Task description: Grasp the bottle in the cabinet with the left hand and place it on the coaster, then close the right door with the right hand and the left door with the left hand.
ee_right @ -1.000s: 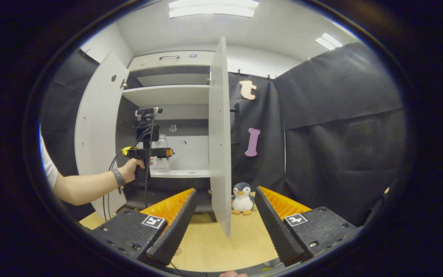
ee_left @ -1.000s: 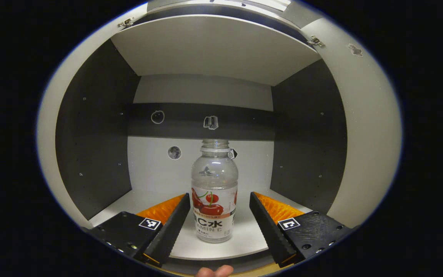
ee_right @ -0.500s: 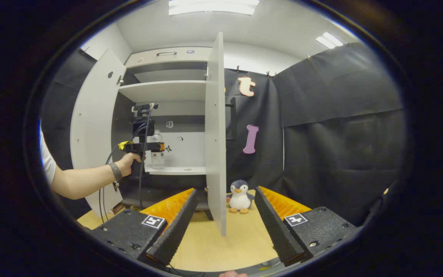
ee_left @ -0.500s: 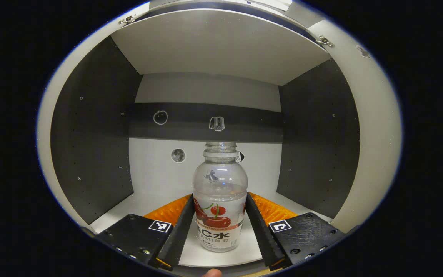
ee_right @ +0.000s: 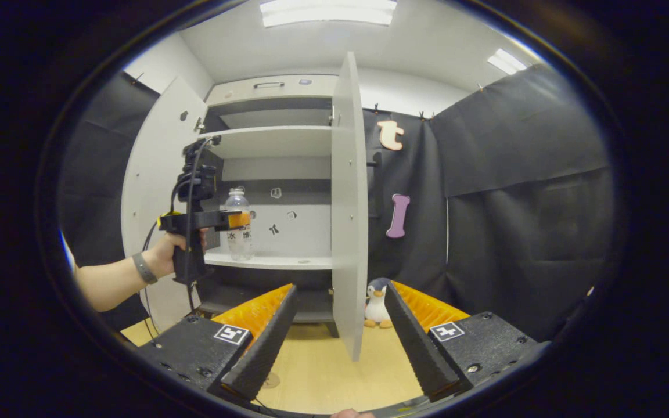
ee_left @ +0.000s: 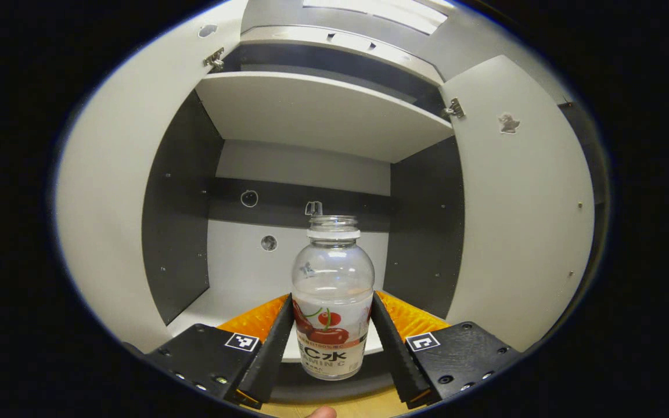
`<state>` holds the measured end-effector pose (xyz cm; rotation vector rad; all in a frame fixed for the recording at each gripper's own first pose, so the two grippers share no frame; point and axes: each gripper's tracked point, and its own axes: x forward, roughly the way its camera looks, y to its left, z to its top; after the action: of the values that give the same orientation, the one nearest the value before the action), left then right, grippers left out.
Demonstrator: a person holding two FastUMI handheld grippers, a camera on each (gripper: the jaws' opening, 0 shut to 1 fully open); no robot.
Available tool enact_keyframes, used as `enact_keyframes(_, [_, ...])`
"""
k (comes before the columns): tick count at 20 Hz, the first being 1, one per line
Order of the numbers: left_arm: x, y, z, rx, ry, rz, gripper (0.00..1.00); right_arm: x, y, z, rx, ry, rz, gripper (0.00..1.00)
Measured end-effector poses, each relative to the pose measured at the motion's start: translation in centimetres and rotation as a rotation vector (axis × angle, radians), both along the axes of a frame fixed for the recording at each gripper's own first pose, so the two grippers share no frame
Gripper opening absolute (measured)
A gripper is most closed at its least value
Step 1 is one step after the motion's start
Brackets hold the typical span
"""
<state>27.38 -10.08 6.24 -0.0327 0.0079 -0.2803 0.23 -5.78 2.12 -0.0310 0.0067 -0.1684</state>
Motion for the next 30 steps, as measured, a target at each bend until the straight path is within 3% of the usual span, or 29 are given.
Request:
enact_keyframes(1, [-1.7, 0.1, -0.4, -0.009, 0.005, -0.012, 0.80, 0.1, 0.4, 0.2, 0.002, -0.007, 0.011, 0.98])
enact_keyframes(5, [-7.0, 1.1, -3.0, -0.055, -0.011, 0.001, 0.77, -0.2, 1.4, 1.2, 0.021, -0.036, 0.042, 0.98])
enact_keyframes(7, [-9.1, 1.8, -5.3, -0.037, -0.014, 0.034, 0.80, -0.6, 1.5, 1.4, 0.024, -0.037, 0.049, 0.98])
enact_keyframes(8, [-10.2, 2.1, -6.7, -0.030, -0.010, 0.051, 0.77, -0.7, 1.6, 1.5, 0.027, -0.035, 0.052, 0.98])
enact_keyframes(10, [-12.2, 2.1, -10.1, -0.012, 0.000, 0.074, 0.80, -1.0, 1.8, 1.6, 0.031, -0.026, 0.057, 0.98])
enact_keyframes(15, [-16.3, 0.4, -19.0, 0.064, 0.066, 0.113, 0.77, -2.5, 2.6, 2.0, 0.004, -0.010, 0.075, 0.98])
enact_keyframes(21, [-18.8, -2.2, -27.1, 0.051, 0.136, 0.100, 0.77, -4.0, 3.8, 4.1, -0.027, -0.049, 0.093, 0.98])
enact_keyframes(25, [-18.9, -2.9, -29.1, 0.093, 0.095, 0.094, 0.77, -4.3, 3.6, 4.0, -0.069, -0.019, 0.077, 0.98])
enact_keyframes(26, [-18.8, -3.0, -29.5, 0.097, 0.101, 0.085, 0.81, -4.4, 3.7, 3.9, -0.072, -0.011, 0.076, 0.98])
enact_keyframes(27, [-18.8, -3.1, -29.9, 0.102, 0.104, 0.081, 0.77, -4.5, 3.8, 3.9, -0.070, -0.007, 0.080, 0.98])
enact_keyframes(28, [-18.8, -3.0, -30.3, 0.110, 0.099, 0.082, 0.80, -4.4, 4.0, 3.8, -0.067, 0.000, 0.085, 0.98])
enact_keyframes(30, [-19.6, -3.2, -30.8, 0.123, 0.085, 0.080, 0.77, -4.4, 4.0, 3.4, -0.059, 0.010, 0.088, 0.98])
